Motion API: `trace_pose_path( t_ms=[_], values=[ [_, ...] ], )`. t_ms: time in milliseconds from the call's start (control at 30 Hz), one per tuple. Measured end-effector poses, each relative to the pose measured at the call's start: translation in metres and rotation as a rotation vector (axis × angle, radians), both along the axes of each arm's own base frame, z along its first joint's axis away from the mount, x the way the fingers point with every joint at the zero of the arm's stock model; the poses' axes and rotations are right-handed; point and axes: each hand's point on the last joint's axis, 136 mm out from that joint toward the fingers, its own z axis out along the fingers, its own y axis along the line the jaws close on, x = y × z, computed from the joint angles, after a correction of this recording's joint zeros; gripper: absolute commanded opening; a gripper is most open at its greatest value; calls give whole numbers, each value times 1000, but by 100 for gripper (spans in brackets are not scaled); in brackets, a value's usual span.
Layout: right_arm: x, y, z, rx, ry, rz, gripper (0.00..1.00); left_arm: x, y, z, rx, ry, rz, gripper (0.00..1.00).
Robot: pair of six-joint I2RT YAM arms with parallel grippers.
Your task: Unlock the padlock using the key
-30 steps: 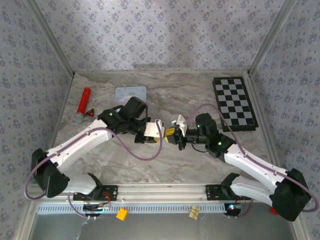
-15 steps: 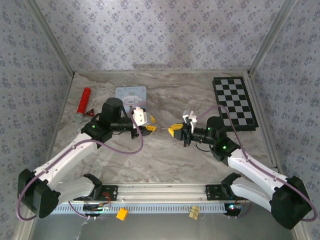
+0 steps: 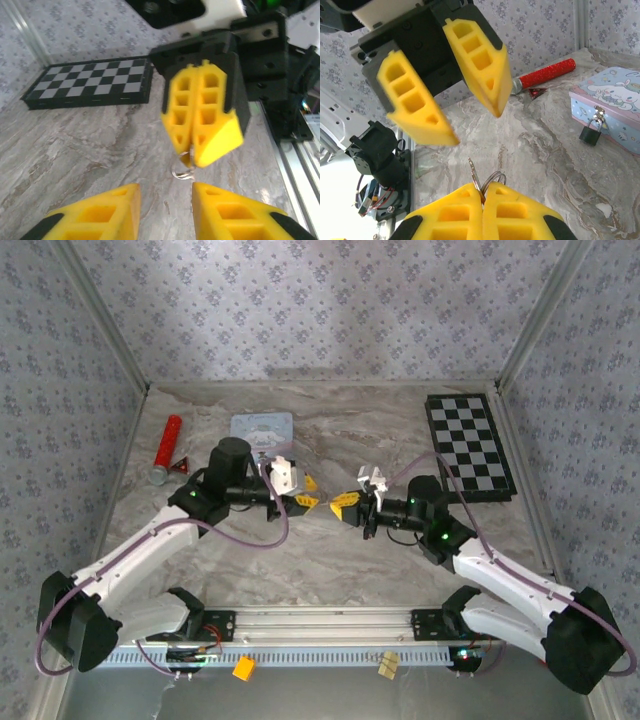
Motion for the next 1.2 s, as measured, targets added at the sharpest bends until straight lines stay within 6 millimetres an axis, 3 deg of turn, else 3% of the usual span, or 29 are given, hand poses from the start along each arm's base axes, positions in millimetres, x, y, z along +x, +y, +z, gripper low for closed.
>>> trace_pose_path(
  t_ms=[200,467,600,833,1100,1200],
  values=[
    [-2,2,0,-10,-14,11,0,-16,-3,-17,53,7,-75,32],
    [-6,5,-3,-26,-31,19,0,-19,-5,-39,120,42,-91,23],
    [-6,6,-3,-30,-40,18,0,-19,-6,-39,124,42,-91,21],
    [-7,6,-4,-36,-49,17,0,-18,-6,-35,120,36,-88,27],
    [-8,8,-5,-44,-61,18,0,-18,-6,-35,120,43,-85,18],
    [-7,8,-5,-47,-63,13,0,-17,-6,-36,122,50,-75,11]
  ],
)
